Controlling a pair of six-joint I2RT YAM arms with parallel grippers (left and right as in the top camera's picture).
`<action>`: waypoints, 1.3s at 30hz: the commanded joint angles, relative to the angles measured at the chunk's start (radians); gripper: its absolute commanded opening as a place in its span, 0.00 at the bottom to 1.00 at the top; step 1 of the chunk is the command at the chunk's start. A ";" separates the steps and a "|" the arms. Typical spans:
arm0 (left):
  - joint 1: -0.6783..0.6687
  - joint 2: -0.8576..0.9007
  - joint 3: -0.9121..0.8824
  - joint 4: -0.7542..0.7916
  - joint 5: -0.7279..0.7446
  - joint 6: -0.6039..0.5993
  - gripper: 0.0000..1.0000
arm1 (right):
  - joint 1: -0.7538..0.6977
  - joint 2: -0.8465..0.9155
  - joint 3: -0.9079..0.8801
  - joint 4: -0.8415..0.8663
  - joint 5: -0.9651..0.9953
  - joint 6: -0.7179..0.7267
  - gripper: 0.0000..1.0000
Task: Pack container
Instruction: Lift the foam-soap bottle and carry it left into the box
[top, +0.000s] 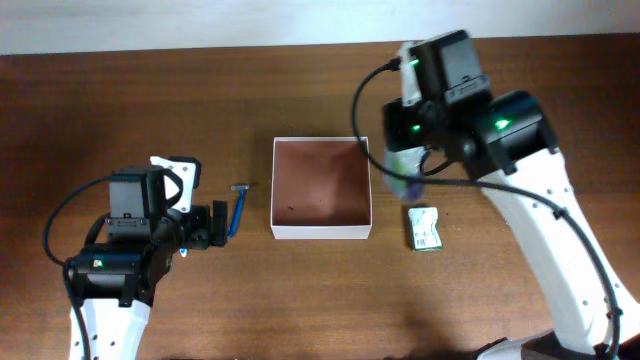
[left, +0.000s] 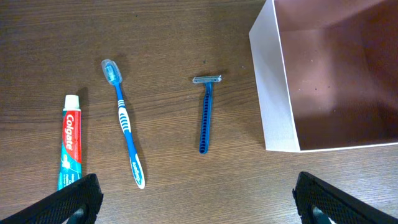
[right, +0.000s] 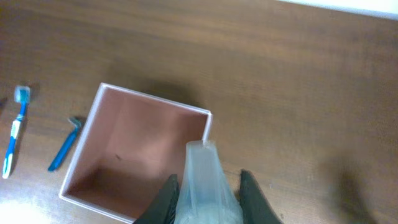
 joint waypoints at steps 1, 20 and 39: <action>-0.002 0.004 0.019 0.002 0.014 -0.010 0.99 | 0.097 -0.021 0.037 0.058 0.053 0.042 0.04; -0.002 0.004 0.019 0.002 0.014 -0.010 0.99 | 0.142 0.291 0.037 0.265 0.129 0.105 0.06; -0.002 0.004 0.019 0.002 0.014 -0.010 0.99 | 0.121 0.385 -0.016 0.396 0.153 0.106 0.12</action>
